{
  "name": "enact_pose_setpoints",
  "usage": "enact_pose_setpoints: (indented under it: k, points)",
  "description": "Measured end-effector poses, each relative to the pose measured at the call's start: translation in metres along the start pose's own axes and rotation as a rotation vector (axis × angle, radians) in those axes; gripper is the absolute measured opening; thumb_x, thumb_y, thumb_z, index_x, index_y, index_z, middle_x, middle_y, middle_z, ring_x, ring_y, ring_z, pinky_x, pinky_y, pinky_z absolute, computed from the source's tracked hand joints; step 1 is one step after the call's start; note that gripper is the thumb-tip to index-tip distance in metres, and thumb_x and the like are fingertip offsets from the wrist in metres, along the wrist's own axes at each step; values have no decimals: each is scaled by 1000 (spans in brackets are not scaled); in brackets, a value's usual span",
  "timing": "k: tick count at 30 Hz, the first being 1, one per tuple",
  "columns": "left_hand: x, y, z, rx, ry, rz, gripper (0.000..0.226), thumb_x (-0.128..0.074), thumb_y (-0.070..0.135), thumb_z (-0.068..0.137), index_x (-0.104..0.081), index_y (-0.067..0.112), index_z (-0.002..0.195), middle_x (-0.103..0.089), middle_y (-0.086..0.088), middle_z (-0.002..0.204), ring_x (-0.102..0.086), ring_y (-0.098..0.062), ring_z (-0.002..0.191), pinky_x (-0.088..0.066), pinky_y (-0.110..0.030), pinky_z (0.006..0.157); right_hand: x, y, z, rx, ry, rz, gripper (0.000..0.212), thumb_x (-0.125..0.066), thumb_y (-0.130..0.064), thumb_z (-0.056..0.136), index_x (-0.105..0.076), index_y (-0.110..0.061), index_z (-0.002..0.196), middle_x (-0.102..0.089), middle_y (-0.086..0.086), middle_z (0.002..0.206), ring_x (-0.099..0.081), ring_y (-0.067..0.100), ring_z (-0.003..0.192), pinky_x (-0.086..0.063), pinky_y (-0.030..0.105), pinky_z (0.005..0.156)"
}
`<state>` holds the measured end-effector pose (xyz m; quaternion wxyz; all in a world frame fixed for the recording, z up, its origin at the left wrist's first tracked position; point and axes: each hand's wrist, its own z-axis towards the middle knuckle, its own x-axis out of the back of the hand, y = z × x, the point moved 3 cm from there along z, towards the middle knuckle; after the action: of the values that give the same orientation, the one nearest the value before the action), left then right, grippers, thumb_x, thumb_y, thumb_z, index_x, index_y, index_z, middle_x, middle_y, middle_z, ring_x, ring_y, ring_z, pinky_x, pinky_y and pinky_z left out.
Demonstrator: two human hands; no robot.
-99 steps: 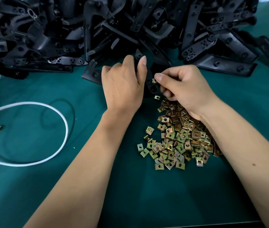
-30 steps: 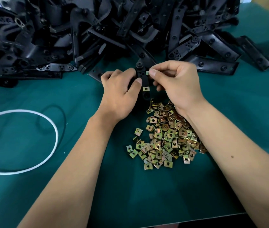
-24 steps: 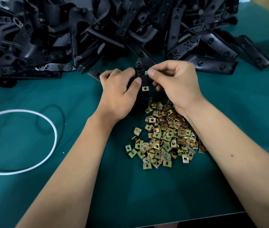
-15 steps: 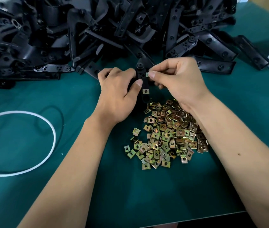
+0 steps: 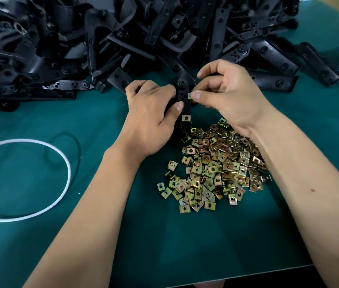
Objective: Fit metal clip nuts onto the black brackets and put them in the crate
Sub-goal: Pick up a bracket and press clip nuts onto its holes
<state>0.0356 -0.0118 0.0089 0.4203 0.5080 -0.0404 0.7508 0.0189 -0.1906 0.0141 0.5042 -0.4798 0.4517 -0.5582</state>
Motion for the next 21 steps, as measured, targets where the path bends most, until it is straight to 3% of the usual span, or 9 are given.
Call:
enact_pose_setpoints:
  k: [10, 21]
  points:
    - [0, 1, -1, 4, -7, 27, 25, -46, 27, 98, -48, 9, 81, -42, 9, 71, -49, -25, 88, -23, -40, 104, 0, 3, 1, 27, 42, -33, 35, -78, 4, 84, -56, -13, 105, -74, 13, 85, -68, 10, 73, -50, 19, 69]
    - [-1, 6, 1, -10, -3, 51, 21, -46, 27, 96, -43, 14, 80, -41, 11, 72, -47, -24, 87, -24, -39, 103, -3, 4, 0, 0, 28, 24, 33, -76, 6, 86, -56, -12, 105, -71, 6, 77, -64, 10, 70, -50, 21, 65]
